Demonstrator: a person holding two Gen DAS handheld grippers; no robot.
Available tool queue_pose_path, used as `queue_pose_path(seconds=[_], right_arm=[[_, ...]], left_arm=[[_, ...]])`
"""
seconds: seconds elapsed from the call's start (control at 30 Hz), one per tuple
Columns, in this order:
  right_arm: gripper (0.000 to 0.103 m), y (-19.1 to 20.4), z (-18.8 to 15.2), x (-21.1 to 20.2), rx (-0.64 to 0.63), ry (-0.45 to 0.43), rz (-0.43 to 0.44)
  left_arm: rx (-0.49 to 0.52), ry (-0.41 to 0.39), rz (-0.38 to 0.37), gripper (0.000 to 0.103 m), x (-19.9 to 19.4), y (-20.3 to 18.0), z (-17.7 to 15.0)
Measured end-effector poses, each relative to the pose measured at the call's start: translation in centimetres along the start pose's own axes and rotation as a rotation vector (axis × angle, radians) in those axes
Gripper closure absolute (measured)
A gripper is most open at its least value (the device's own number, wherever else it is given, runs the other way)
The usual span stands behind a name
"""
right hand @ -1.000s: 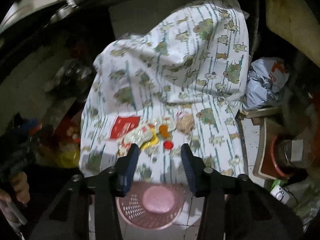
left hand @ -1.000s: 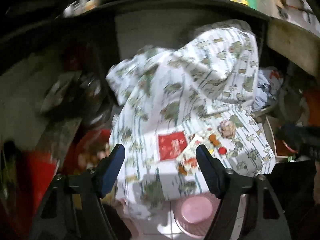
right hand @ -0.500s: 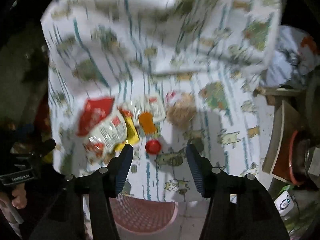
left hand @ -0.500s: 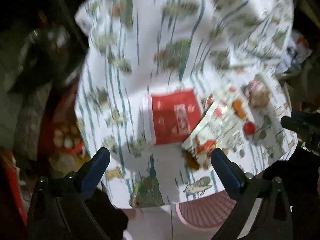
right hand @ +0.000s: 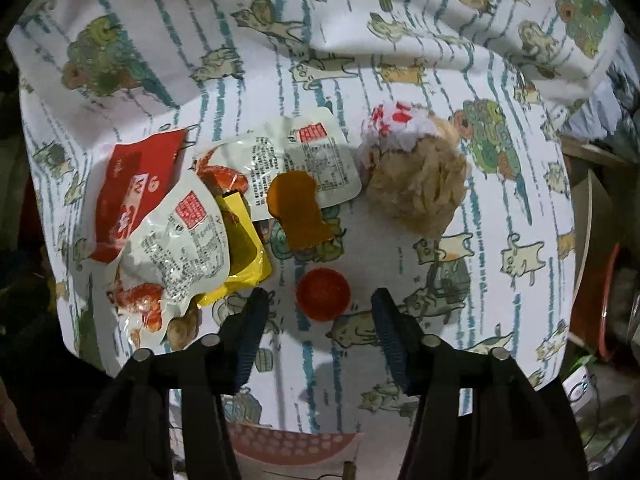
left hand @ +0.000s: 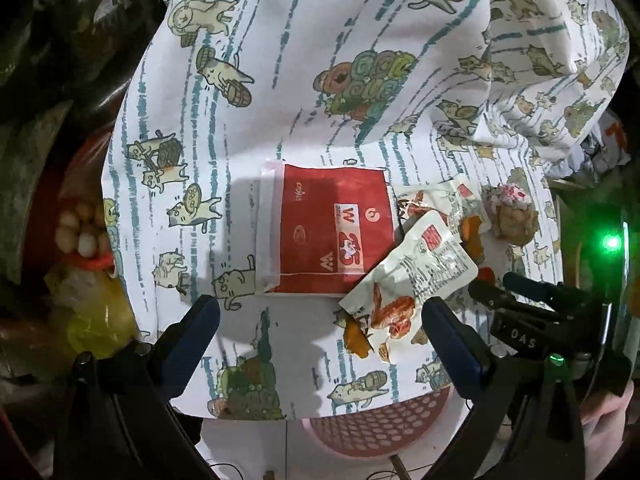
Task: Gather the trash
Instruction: 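Lower the left tool toward the clear snack wrapper on the cloth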
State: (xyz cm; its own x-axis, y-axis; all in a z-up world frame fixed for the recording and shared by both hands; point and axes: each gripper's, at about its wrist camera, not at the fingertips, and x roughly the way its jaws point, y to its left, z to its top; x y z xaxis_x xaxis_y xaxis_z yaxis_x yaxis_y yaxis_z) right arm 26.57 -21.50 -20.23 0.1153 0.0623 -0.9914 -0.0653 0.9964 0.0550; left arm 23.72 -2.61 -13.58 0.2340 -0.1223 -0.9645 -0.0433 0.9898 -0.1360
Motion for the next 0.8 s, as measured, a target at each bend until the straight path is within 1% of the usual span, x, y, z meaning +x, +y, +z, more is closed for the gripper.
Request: queue_pose_path(seconds=[0.1, 0.13, 0.2, 0.23, 0.27, 0.33, 0.4, 0.43, 0.5, 0.53, 0.57, 0.67, 0.73, 0.8], right_arm=[[0.06, 0.3, 0.0, 0.5, 0.002, -0.005, -0.025], [0.065, 0.3, -0.2, 0.7, 0.01, -0.001, -0.039], [0.072, 0.1, -0.5, 1.1, 0.039, 0.016, -0.011], [0.072, -0.1, -0.7, 1.0, 0.055, 0.017, 0.025], [0.072, -0.1, -0.8, 1.1, 0.058, 0.014, 0.037], [0.072, -0.7, -1.2, 1.0, 0.054, -0.009, 0.022], [0.072, -1.3, -1.4, 0.6, 0.061, -0.021, 0.006], [0.072, -1.6, -1.5, 0.4, 0.071, -0.021, 0.018], [0.072, -2.4, -1.8, -0.2, 0.094, -0.017, 0.062], [0.072, -2.7, -1.9, -0.6, 0.103, -0.02, 0.084], [0.072, -3.1, -1.7, -1.0, 0.105, -0.024, 0.093], [0.072, -4.3, -1.7, -2.2, 0.104, -0.041, 0.103], [0.072, -5.3, -1.8, -2.6, 0.11, -0.051, 0.089], [0.072, -6.8, -1.2, -3.7, 0.121, -0.054, 0.074]], left_arm=[[-0.001, 0.006, 0.001, 0.003, 0.5, -0.2, 0.0], [0.002, 0.018, -0.007, 0.003, 0.8, -0.4, -0.1], [0.013, 0.045, -0.026, 0.007, 1.5, -0.7, -0.3], [0.014, 0.056, -0.041, 0.017, 1.7, -0.9, -0.5], [0.014, 0.067, -0.056, 0.028, 1.9, -1.1, -0.6], [0.019, 0.093, -0.086, 0.032, 2.4, -1.5, -0.8], [0.018, 0.087, -0.102, 0.032, 2.5, -1.8, -0.8], [0.022, 0.075, -0.1, 0.029, 2.4, -1.9, -0.7], [0.039, 0.051, -0.079, 0.021, 2.5, -2.4, -0.3], [0.05, 0.04, -0.063, 0.011, 2.6, -2.7, -0.1], [0.067, 0.033, -0.055, 0.007, 2.9, -3.0, 0.2], [0.103, 0.042, -0.023, 0.007, 4.2, -4.1, 0.6], [0.12, 0.068, -0.035, 0.007, 5.2, -5.2, 0.6], [0.152, 0.093, -0.043, 0.007, 6.0, -6.4, 0.3]])
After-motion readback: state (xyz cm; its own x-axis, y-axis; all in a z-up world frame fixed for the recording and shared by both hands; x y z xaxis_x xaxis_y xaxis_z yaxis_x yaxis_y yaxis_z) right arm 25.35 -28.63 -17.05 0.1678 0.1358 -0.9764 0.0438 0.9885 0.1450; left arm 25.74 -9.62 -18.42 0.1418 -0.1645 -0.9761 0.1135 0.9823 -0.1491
